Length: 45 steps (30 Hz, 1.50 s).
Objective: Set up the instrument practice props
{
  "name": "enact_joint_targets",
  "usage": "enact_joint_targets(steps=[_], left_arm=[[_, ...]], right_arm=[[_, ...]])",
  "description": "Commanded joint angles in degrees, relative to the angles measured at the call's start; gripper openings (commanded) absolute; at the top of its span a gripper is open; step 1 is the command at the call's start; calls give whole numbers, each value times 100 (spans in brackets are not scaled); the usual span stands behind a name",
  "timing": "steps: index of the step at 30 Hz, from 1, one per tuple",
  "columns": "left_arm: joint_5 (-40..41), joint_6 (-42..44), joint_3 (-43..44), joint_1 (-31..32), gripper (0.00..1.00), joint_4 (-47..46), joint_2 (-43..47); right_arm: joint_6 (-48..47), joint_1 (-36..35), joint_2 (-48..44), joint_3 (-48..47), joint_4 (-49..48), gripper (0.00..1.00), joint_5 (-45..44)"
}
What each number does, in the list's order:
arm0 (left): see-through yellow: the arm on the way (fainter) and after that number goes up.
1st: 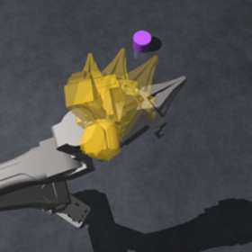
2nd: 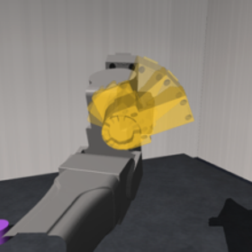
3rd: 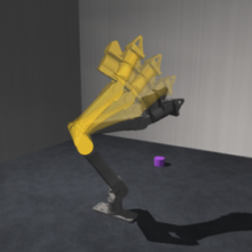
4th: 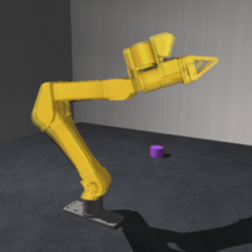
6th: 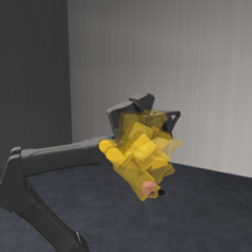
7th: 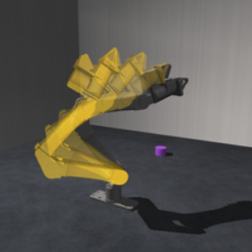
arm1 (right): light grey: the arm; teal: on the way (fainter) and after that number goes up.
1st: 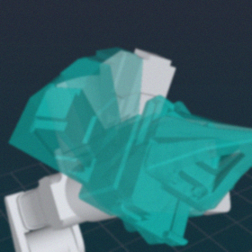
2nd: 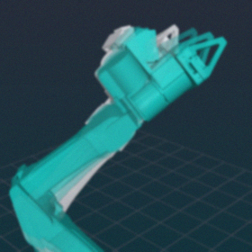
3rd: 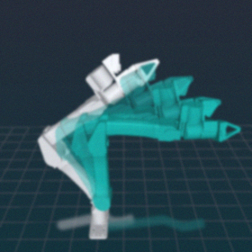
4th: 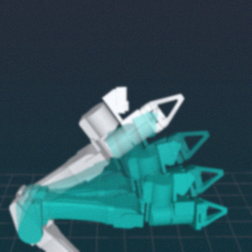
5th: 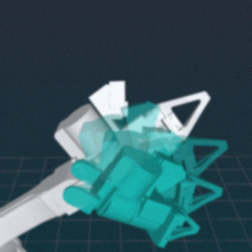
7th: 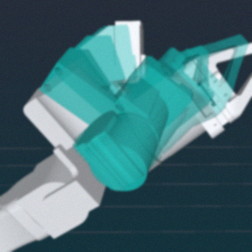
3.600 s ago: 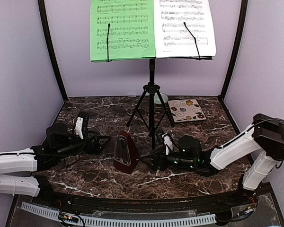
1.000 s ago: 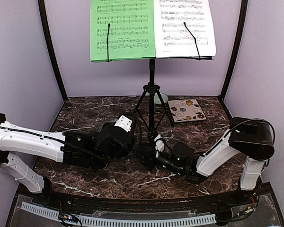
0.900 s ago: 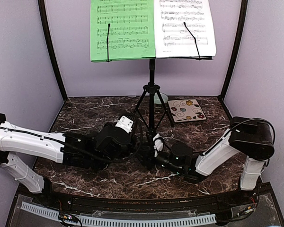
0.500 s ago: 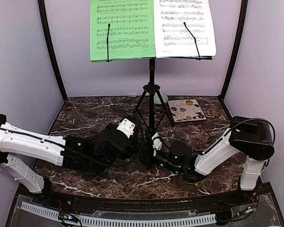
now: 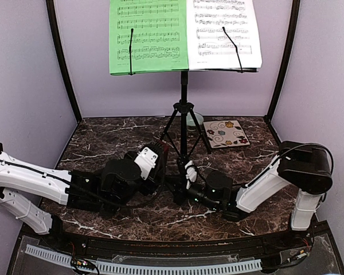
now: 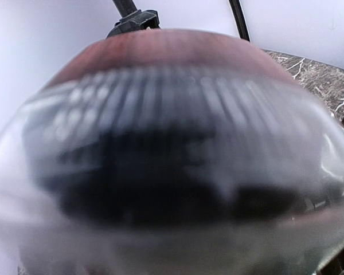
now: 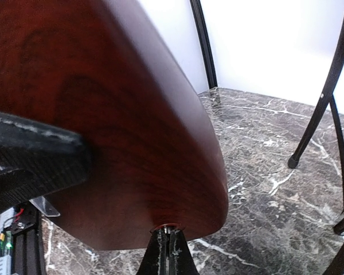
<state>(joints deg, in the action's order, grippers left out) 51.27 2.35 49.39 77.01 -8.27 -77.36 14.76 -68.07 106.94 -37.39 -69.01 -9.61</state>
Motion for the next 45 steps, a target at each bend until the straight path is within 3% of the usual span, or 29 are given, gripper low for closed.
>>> enact_joint_targets(steps=[1,5,15,18,23,28,35,38,43,45], left_arm=[[-116,529,-364,68,30,-1568,633],[-281,920,-702,87,30,-2373,729],[-231,2233,-1292,255,29,-4510,370],[-135,2073,-1239,257,29,-4498,276],[-88,1130,-1278,87,29,-3838,494],[-334,-173,-1373,-372,28,-2870,876],[-533,-941,-1281,-689,27,-2476,609],[-708,-1572,-1355,-977,27,-2243,589],[-986,-1772,-1460,-1107,27,-2525,354],[-1013,-1842,-1442,-1123,27,-2614,135]], right_arm=[[614,205,-147,167,-271,0,191],[1315,434,-312,168,-445,0,762],[4145,779,-319,-83,-1068,0,1657],[4318,784,-321,-76,-1121,0,1692],[3653,778,-584,120,-474,0,1365],[2828,746,-1115,441,239,29,1066],[1951,473,-1973,773,1503,68,140],[1692,402,-2324,832,2114,79,-330],[1130,345,-3089,956,2894,99,-956],[682,315,-3393,993,3129,100,-1162]])
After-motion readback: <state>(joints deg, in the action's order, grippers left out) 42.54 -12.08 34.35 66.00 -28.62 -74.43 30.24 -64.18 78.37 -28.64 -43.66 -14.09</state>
